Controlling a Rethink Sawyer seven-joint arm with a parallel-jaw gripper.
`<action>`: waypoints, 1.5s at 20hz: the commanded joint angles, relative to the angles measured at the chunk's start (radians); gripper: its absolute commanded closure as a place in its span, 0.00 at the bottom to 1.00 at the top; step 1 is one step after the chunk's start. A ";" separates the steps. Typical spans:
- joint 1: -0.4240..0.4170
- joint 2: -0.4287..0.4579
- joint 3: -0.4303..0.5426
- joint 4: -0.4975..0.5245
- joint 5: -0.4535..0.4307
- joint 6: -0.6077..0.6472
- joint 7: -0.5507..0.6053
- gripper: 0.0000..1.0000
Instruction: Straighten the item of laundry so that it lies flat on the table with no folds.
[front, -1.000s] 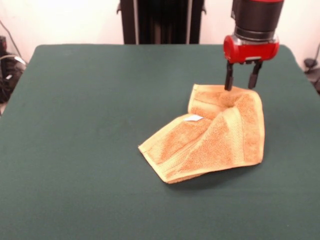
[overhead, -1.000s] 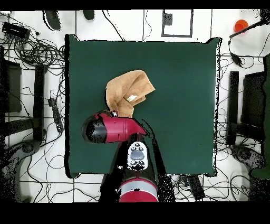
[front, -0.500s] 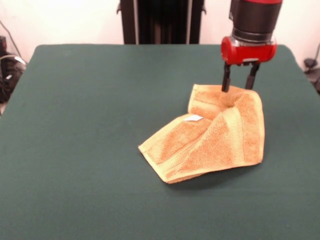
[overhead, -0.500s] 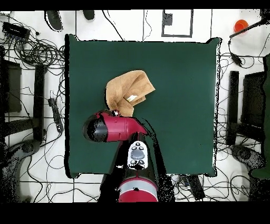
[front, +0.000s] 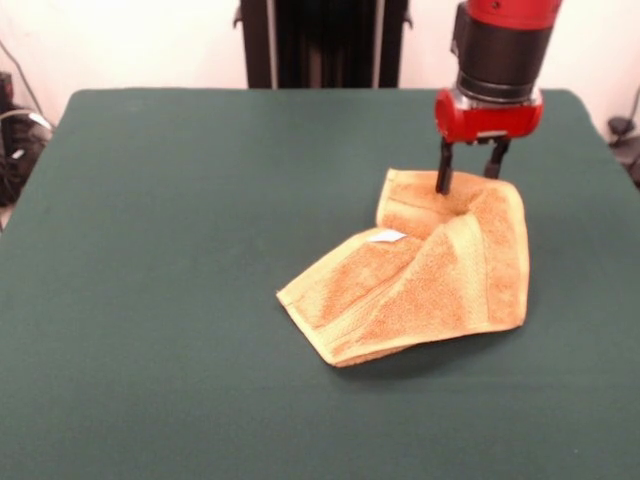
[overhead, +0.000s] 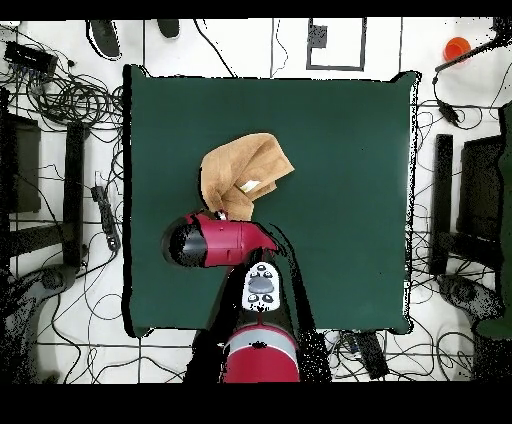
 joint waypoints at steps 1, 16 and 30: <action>0.014 0.076 0.037 -0.033 0.027 0.019 0.181 0.00; 0.031 0.079 0.020 -0.025 0.045 0.018 0.210 0.00; 0.077 0.092 -0.036 -0.050 0.074 0.083 0.231 1.00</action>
